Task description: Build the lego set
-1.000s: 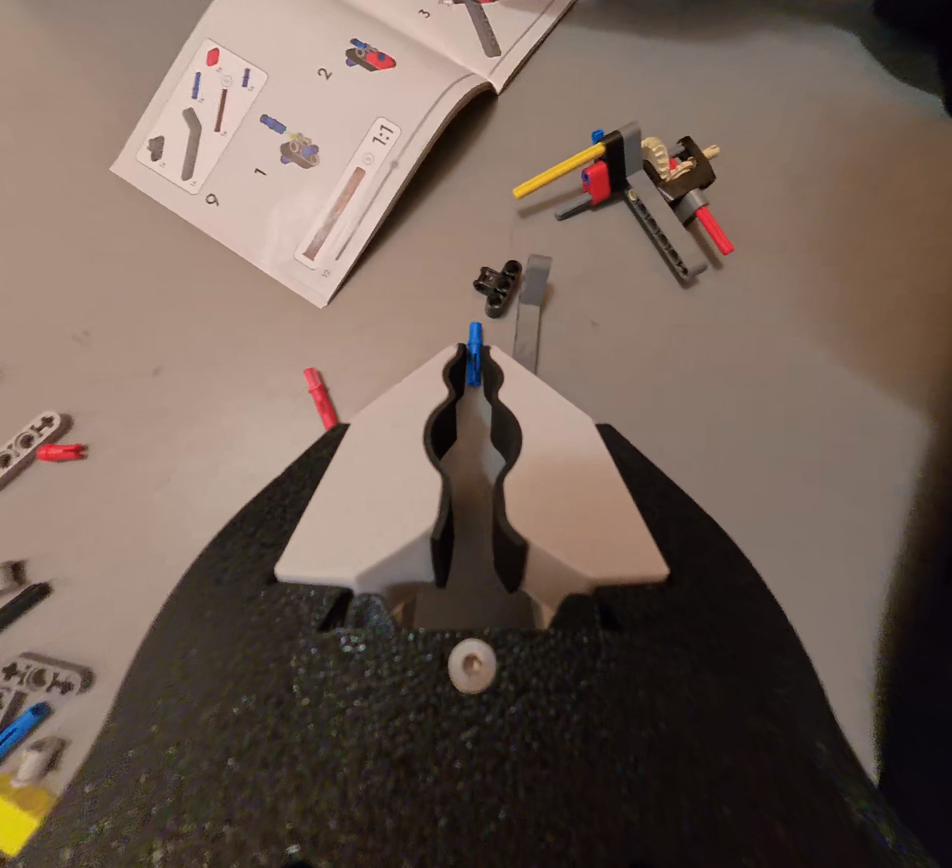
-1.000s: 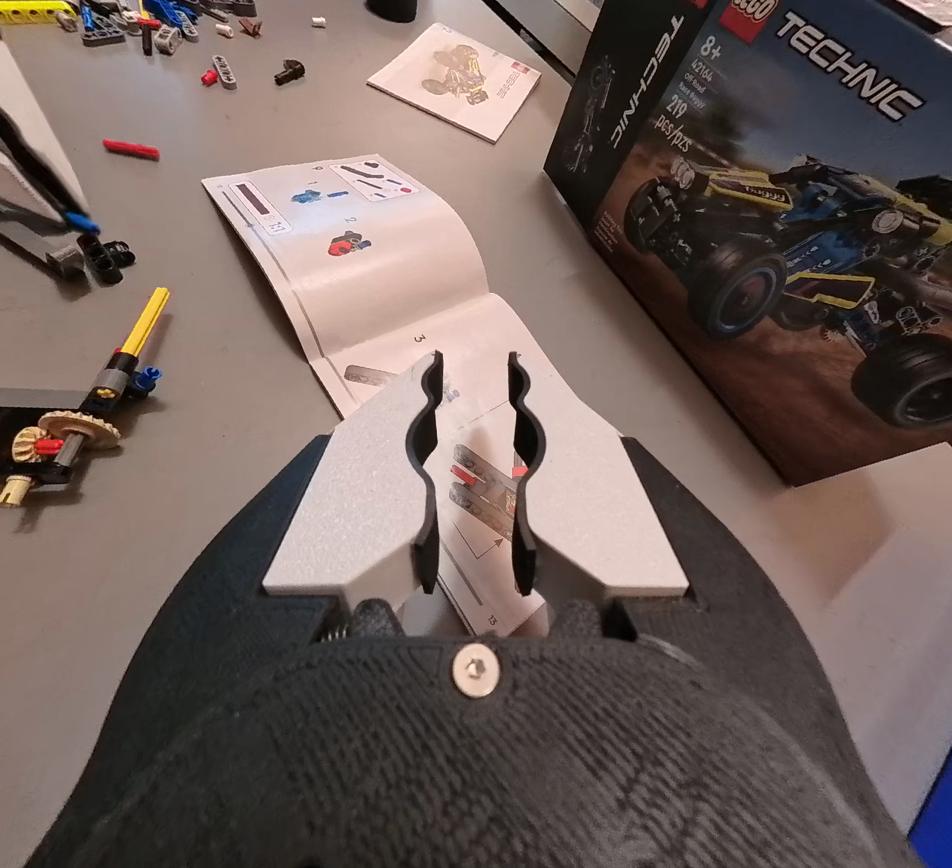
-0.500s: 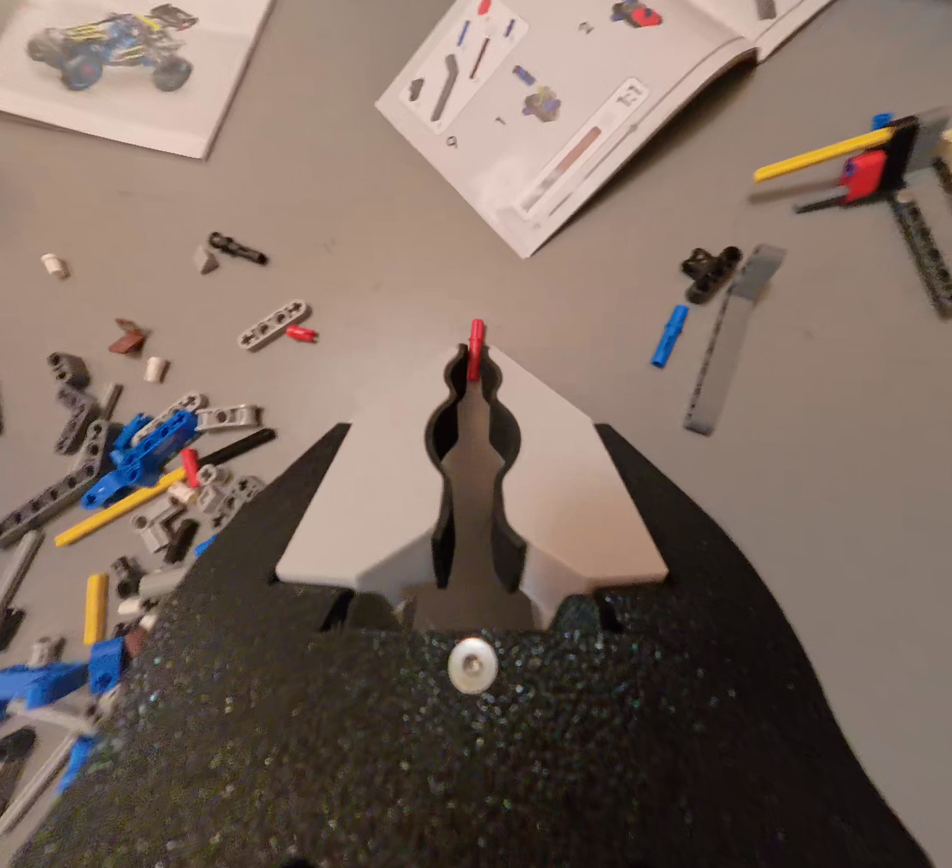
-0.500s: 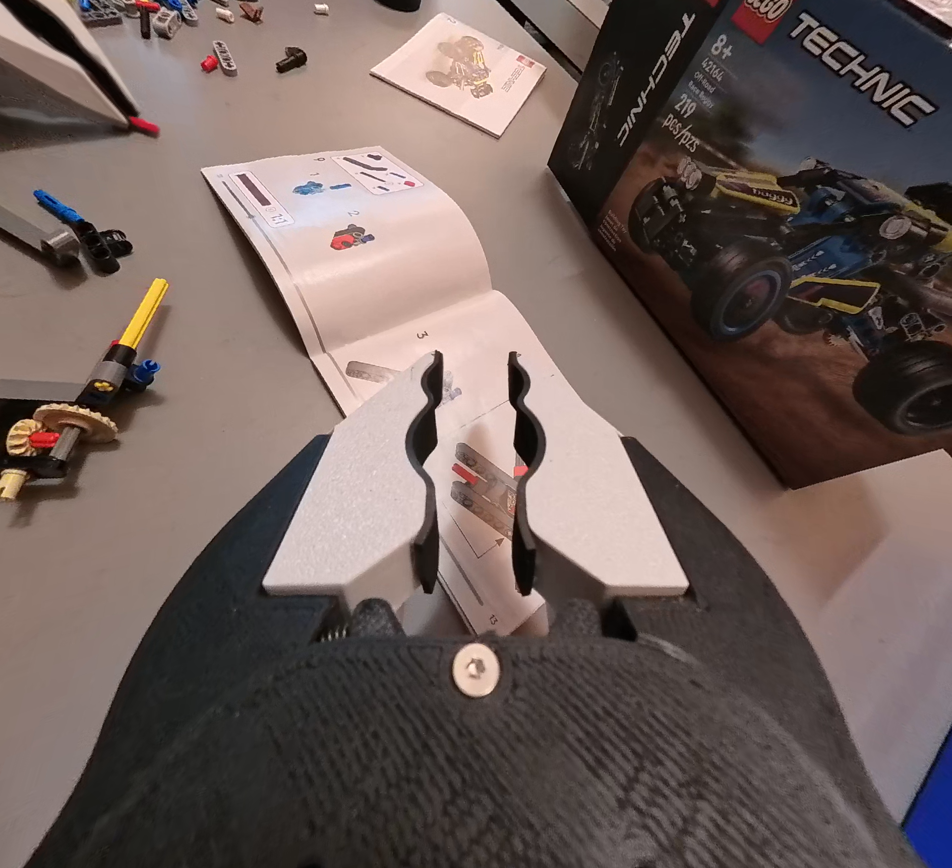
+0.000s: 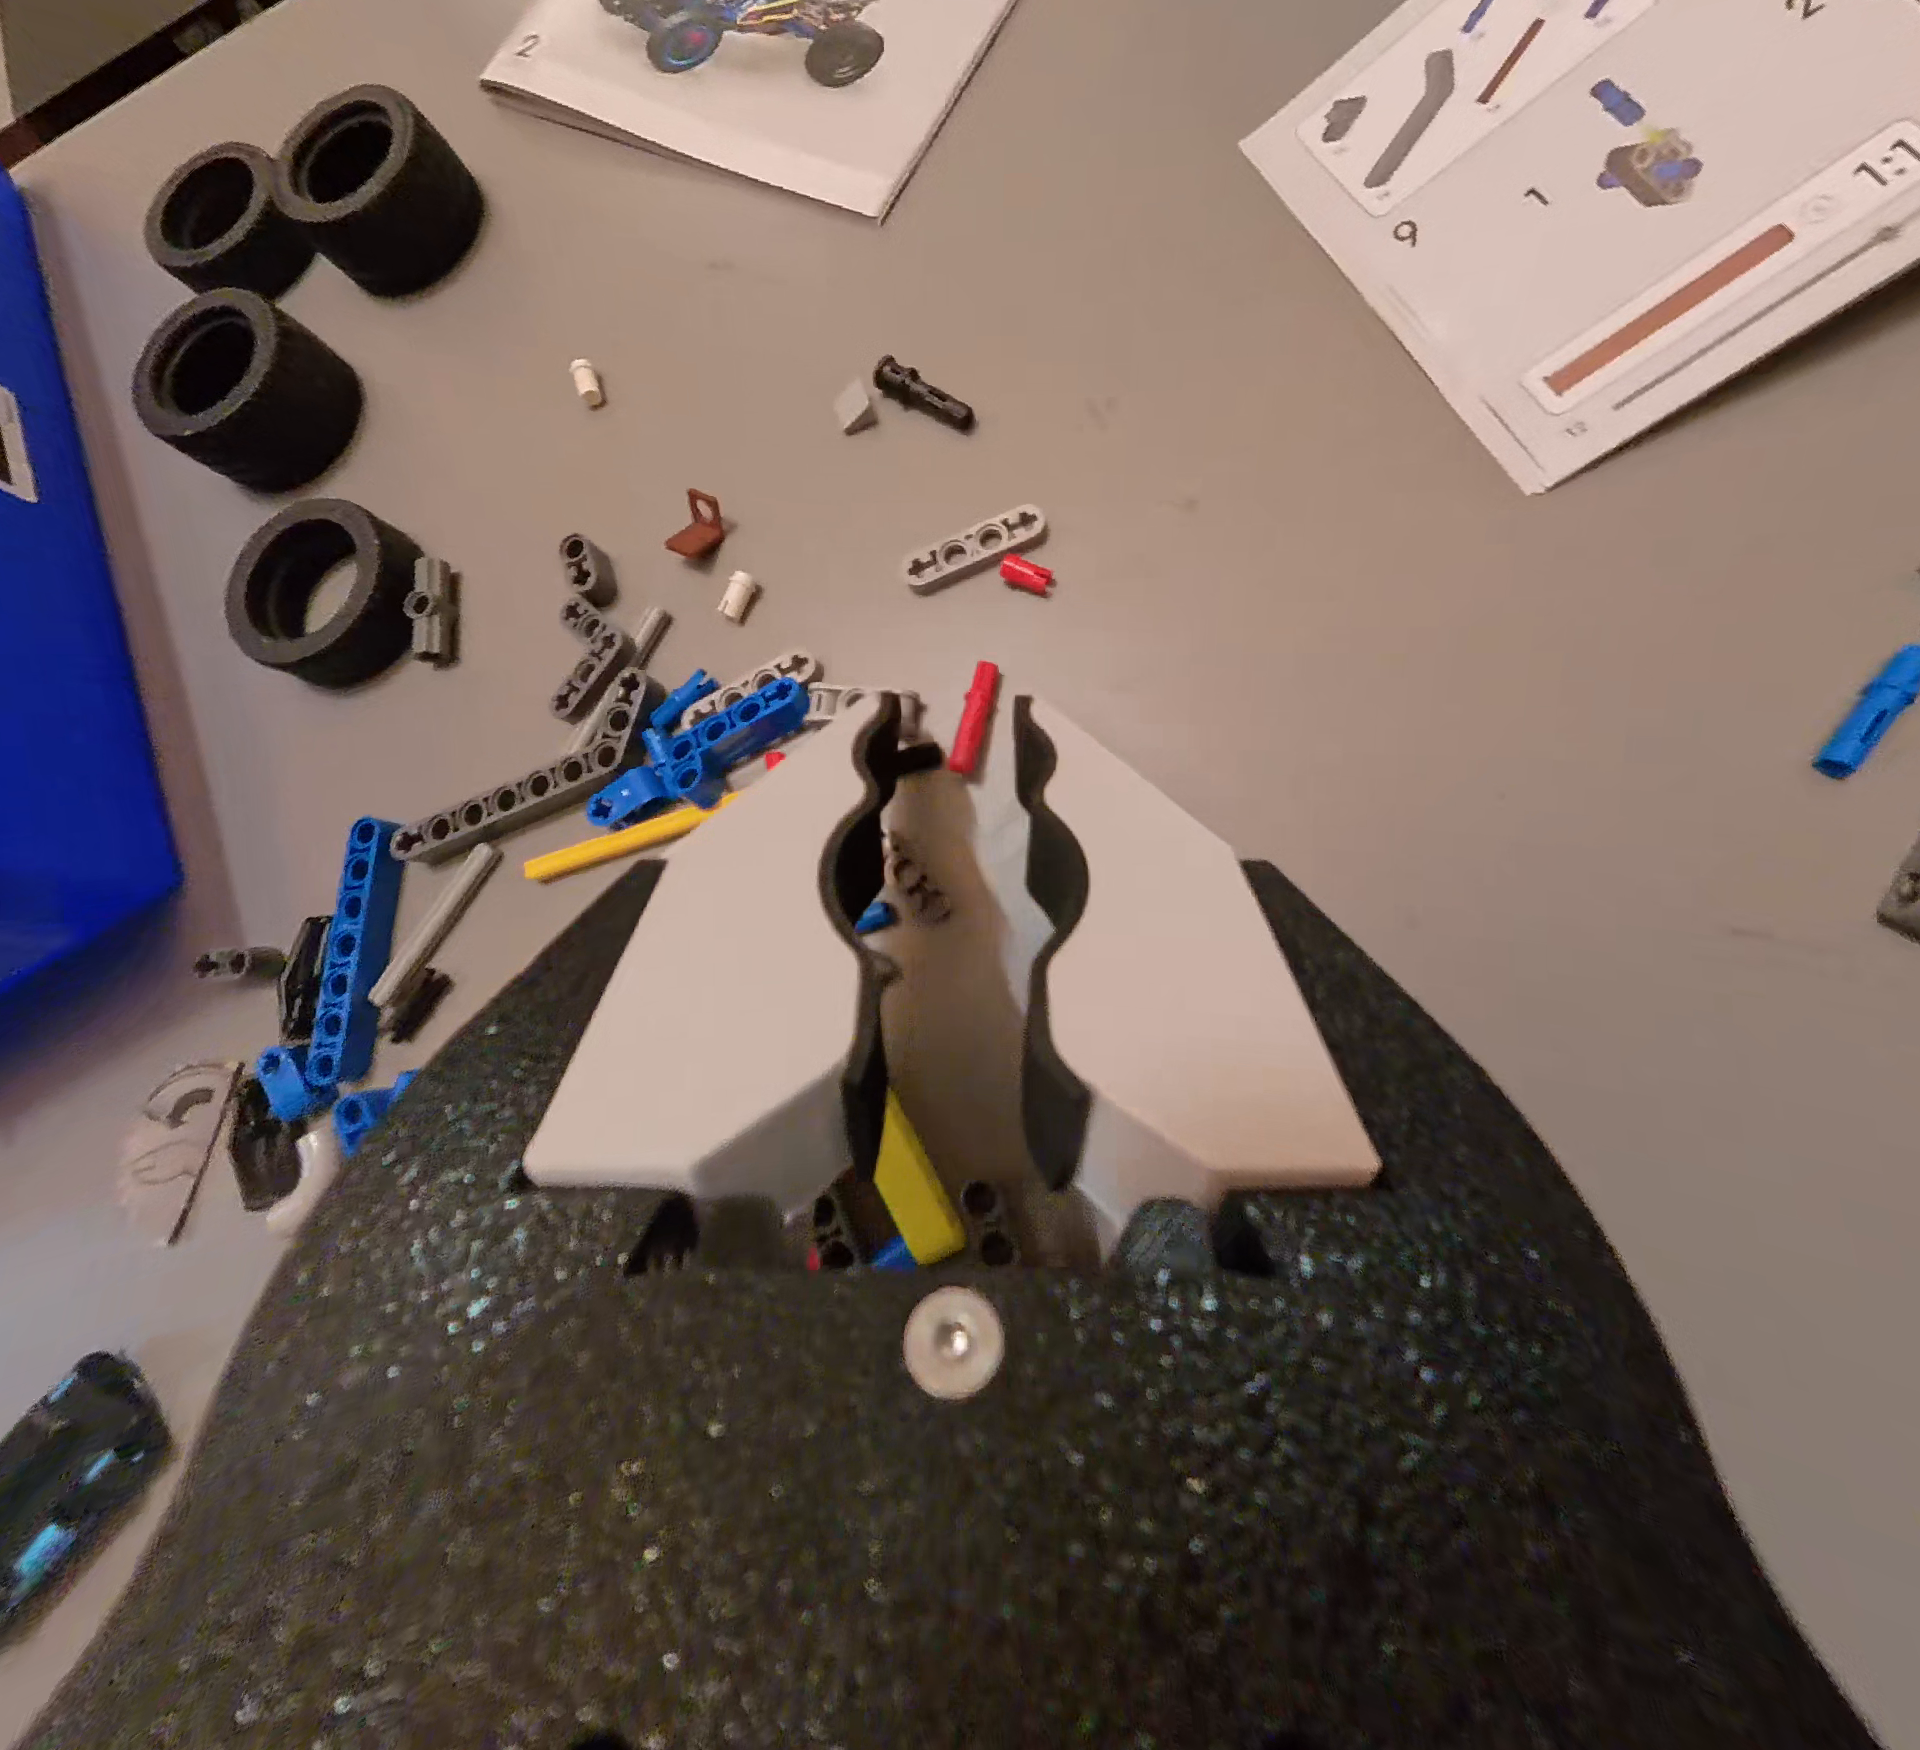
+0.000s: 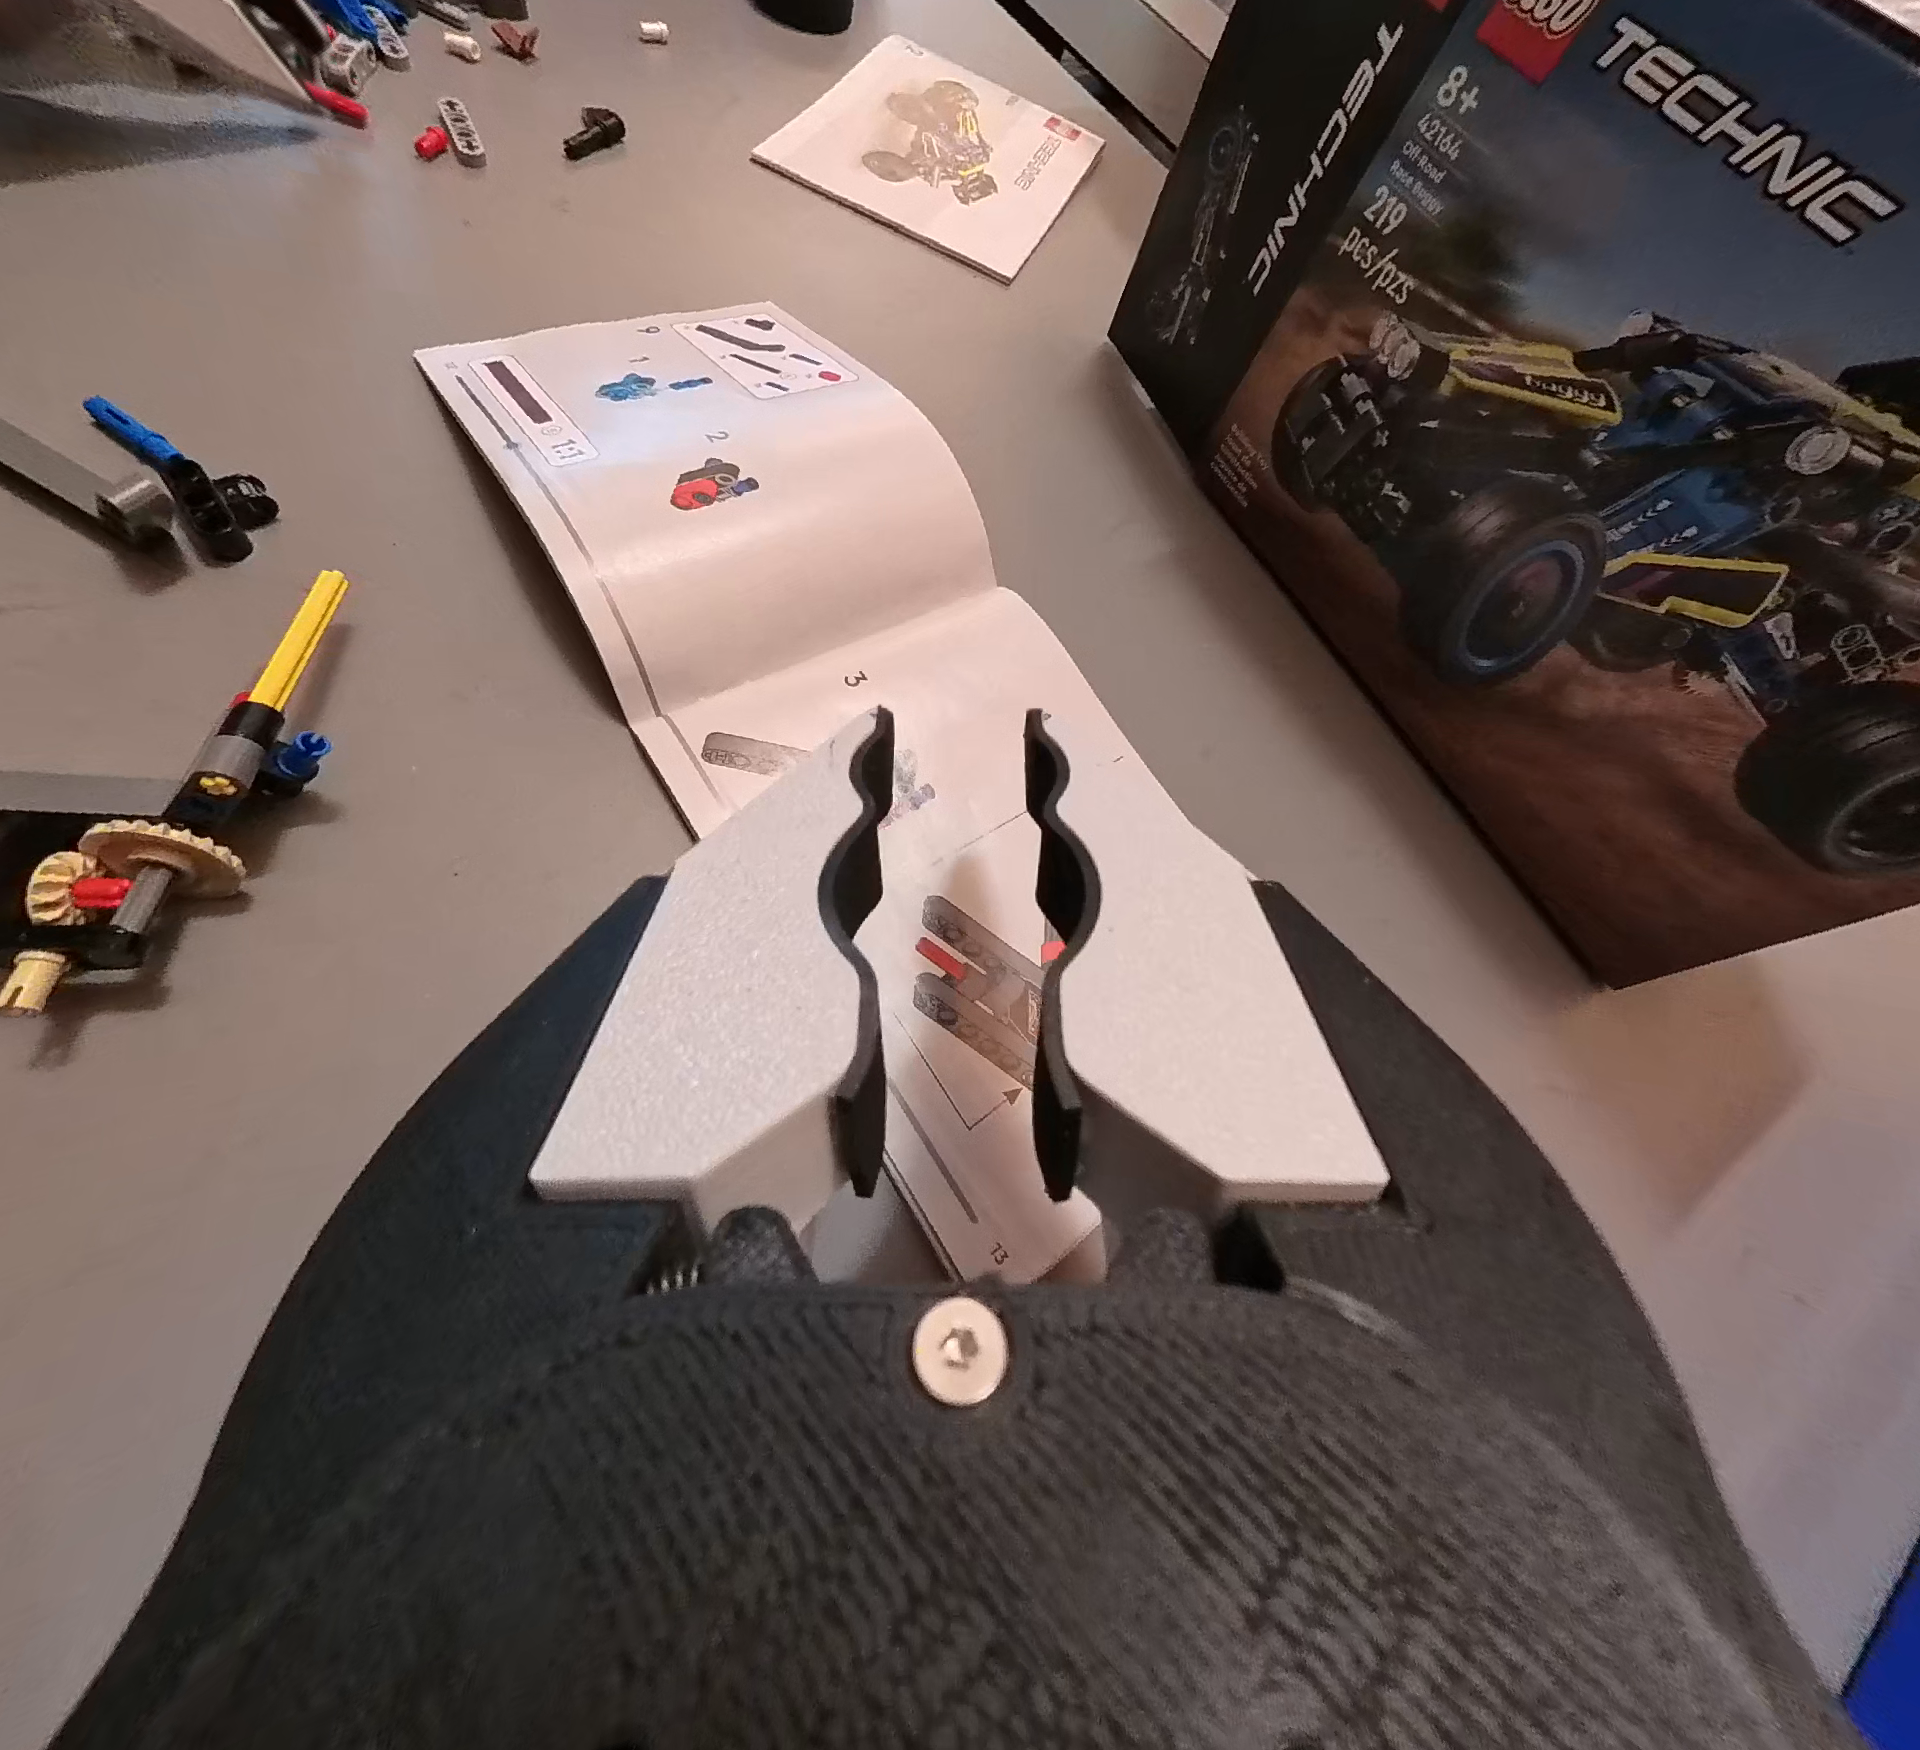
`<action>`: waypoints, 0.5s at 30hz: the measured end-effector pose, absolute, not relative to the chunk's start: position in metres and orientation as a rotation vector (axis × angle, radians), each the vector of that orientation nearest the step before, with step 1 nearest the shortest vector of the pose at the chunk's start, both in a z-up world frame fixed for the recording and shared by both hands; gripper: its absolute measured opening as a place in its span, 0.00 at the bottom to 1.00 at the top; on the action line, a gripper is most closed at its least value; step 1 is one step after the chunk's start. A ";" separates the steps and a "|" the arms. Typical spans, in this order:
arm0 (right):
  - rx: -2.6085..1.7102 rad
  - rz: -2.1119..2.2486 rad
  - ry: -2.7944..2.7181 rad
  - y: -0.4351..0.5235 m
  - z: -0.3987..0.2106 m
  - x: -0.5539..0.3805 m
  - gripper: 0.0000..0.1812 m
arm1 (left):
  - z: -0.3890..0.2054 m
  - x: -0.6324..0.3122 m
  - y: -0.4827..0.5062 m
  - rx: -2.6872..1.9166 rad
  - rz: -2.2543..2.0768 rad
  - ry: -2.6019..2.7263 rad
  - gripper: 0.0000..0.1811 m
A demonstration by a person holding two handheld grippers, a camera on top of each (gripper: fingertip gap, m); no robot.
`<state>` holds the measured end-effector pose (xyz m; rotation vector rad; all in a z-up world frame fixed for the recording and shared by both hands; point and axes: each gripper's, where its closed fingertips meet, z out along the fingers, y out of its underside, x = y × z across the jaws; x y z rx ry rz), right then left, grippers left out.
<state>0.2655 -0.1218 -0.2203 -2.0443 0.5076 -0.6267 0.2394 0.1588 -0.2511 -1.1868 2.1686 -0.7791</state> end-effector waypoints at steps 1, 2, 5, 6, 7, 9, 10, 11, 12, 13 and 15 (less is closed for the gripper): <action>-2.044 -0.628 0.510 -0.122 -0.220 0.266 0.13 | -0.248 0.241 0.161 -1.184 -0.782 2.159 0.11; -2.045 -0.631 0.511 -0.123 -0.220 0.266 0.13 | -0.243 0.243 0.164 -1.179 -0.785 2.142 0.10; -2.036 -0.642 0.510 -0.124 -0.217 0.266 0.13 | -0.229 0.249 0.179 -1.182 -0.777 2.088 0.07; -2.034 -0.647 0.509 -0.124 -0.216 0.266 0.13 | -0.223 0.251 0.185 -1.187 -0.781 2.070 0.07; -2.033 -0.652 0.508 -0.124 -0.216 0.267 0.13 | -0.218 0.254 0.191 -1.192 -0.784 2.053 0.07; -2.030 -0.655 0.506 -0.123 -0.215 0.266 0.13 | -0.209 0.259 0.205 -1.207 -0.778 2.006 0.06; -2.030 -0.657 0.506 -0.123 -0.215 0.267 0.13 | -0.205 0.261 0.212 -1.215 -0.776 1.976 0.06; -2.031 -0.658 0.506 -0.124 -0.215 0.267 0.13 | -0.200 0.263 0.219 -1.224 -0.781 1.947 0.06; -2.034 -0.659 0.507 -0.124 -0.216 0.267 0.13 | -0.197 0.263 0.224 -1.236 -0.792 1.922 0.06; -2.037 -0.661 0.508 -0.124 -0.217 0.267 0.13 | -0.194 0.263 0.229 -1.250 -0.806 1.905 0.07; -2.040 -0.658 0.507 -0.124 -0.218 0.267 0.13 | -0.193 0.262 0.238 -1.285 -0.826 1.875 0.09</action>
